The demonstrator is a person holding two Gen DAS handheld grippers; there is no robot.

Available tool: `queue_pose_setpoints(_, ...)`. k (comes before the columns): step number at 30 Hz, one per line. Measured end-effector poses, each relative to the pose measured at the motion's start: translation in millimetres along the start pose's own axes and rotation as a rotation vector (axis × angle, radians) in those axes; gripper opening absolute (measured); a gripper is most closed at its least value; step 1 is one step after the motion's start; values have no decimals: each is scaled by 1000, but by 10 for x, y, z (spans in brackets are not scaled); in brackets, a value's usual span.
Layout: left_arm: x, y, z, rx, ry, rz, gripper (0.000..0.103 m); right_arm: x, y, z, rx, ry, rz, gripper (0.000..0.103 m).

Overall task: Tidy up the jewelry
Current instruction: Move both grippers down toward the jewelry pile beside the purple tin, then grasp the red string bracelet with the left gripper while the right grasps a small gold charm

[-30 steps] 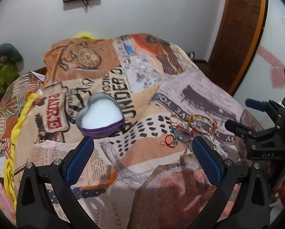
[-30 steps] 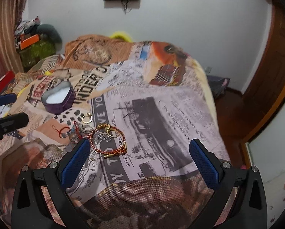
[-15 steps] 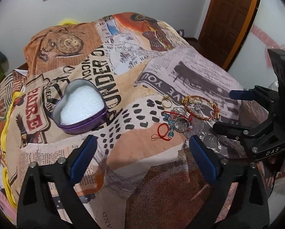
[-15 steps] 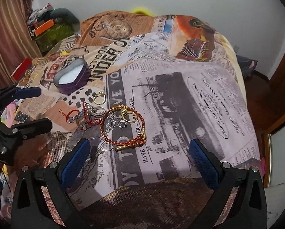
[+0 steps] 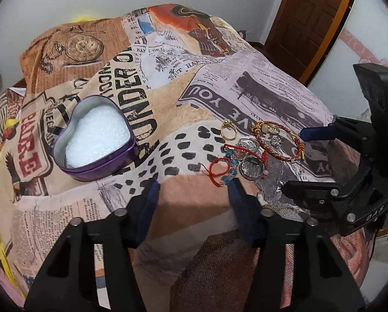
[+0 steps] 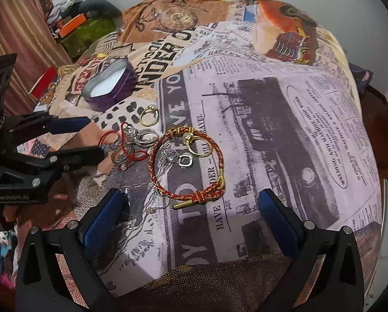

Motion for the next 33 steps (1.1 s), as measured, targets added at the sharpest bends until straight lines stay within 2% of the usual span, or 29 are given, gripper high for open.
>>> queue_pose_setpoints(3,48,1,19,-29,-8,14,43,-28,-7,7,8,-20,-20,103)
queue_pose_setpoints(7,67,3,57,-49,-6,23,43,-42,-21,10,17,-31,-37,103)
queue_pose_setpoints(15,34,-61,110,-59,33,36,43,-31,-34,-11,-10,24,17,102)
queue_pose_setpoints(18,-19,-71,167,-66,96,17,43,-22,-53,-12,-7,32,40,94)
queue_pose_setpoints(23,-108,-79,185,-71,107,9,41,9,-65,-55,13,31,63,79)
queue_pose_setpoints(26,-117,-86,135,-45,116,13,33,46,-65,-56,16,21,62,75)
queue_pose_setpoints(29,-126,-89,101,-26,125,17,27,85,-70,-20,-3,20,61,67)
queue_pose_setpoints(33,-126,-73,104,-24,136,24,18,118,-93,1,-20,36,74,48)
Point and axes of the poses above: each gripper's, at about its wrist camera, not at the fingertips, and x roughly against the way its jaws point, z to its right, y to its underside, the point moved 1 cm from there along -x, roughly the way its jaws point, and after that the axes turned 9 degrees about z, right-handed, at the moved point
